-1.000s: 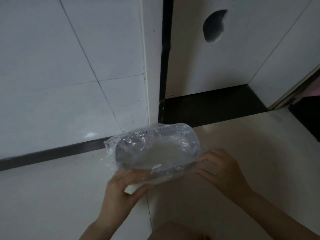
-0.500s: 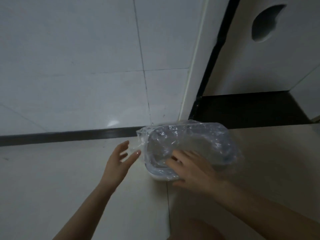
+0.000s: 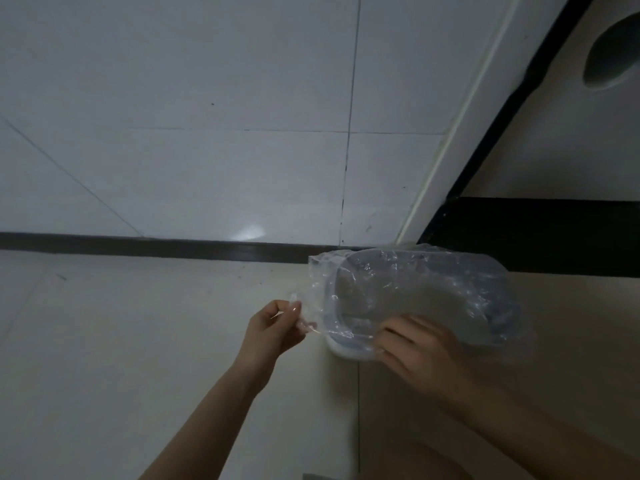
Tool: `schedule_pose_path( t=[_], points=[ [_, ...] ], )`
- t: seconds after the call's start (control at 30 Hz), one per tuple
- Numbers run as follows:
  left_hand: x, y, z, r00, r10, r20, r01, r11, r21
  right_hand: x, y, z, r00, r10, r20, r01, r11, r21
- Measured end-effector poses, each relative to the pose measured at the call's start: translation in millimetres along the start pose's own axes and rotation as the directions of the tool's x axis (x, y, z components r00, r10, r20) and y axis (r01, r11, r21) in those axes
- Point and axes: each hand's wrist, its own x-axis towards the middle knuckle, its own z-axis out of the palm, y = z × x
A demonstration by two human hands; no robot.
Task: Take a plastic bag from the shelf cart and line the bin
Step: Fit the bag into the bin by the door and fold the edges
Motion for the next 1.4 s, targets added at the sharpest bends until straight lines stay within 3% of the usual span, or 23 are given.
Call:
schedule_pose_path(
  t=[0.2, 0.33, 0.4, 0.47, 0.53, 0.57, 0.63, 0.7, 0.77, 1.03, 1.17, 1.27, 1.4],
  points=[
    [7.1, -28.8, -0.5, 0.995, 0.025, -0.094, -0.014, 0.992, 0.122, -6.3, -1.3, 2.8, 0.999, -0.017, 0.048, 0.018, 1.000, -0.011],
    [9.6, -37.1, 1.4, 0.997, -0.022, -0.076, 0.038, 0.976, 0.216, -6.3, 4.1, -8.8, 0.990, -0.052, 0.130, 0.043, 0.996, 0.072],
    [11.7, -26.8, -8.2, 0.988, 0.062, -0.141, -0.024, 0.965, 0.260, -5.1, 21.6, -26.7, 0.991, 0.068, 0.116, -0.094, 0.967, 0.238],
    [12.5, -3.8, -11.4, 0.958, 0.244, -0.151, -0.178, 0.919, 0.353, -1.3, 54.2, -48.5, 0.969, 0.189, 0.158, -0.233, 0.912, 0.338],
    [9.3, 23.8, 5.3, 0.929, 0.363, 0.073, -0.351, 0.803, 0.481, 3.4, 89.7, -65.3, 0.908, 0.230, 0.350, -0.318, 0.922, 0.218],
    [9.0, 34.5, 20.6, 0.893, 0.381, 0.240, -0.449, 0.720, 0.529, 6.7, 103.1, -69.4, 0.834, 0.264, 0.484, -0.357, 0.927, 0.110],
    [16.0, 44.1, 55.2, 0.774, 0.343, 0.532, -0.633, 0.410, 0.657, 11.4, 120.2, -66.8, 0.697, 0.296, 0.653, -0.343, 0.938, -0.059],
    [25.9, 43.8, 80.2, 0.730, 0.224, 0.646, -0.673, 0.070, 0.737, 12.2, 127.4, -58.0, 0.645, 0.282, 0.710, -0.279, 0.952, -0.124],
    [37.2, 38.2, 87.8, 0.764, 0.157, 0.626, -0.625, -0.058, 0.778, 8.7, 131.1, -51.4, 0.644, 0.264, 0.718, -0.255, 0.959, -0.123],
    [41.4, 28.8, 76.1, 0.805, 0.104, 0.584, -0.585, -0.021, 0.811, -22.1, 138.6, -42.2, 0.734, 0.295, 0.612, -0.408, 0.912, 0.050],
    [41.8, 18.9, 70.3, 0.832, 0.155, 0.532, -0.550, 0.111, 0.828, -42.4, 141.9, -40.5, 0.786, 0.345, 0.514, -0.477, 0.866, 0.148],
    [44.9, 16.5, 69.7, 0.830, 0.179, 0.529, -0.550, 0.100, 0.829, -48.8, 143.8, -35.1, 0.826, 0.353, 0.440, -0.474, 0.857, 0.201],
    [44.3, 18.2, 70.2, 0.835, 0.158, 0.526, -0.544, 0.101, 0.833, -51.9, 144.0, -34.0, 0.820, 0.371, 0.435, -0.496, 0.840, 0.218]
  ],
)
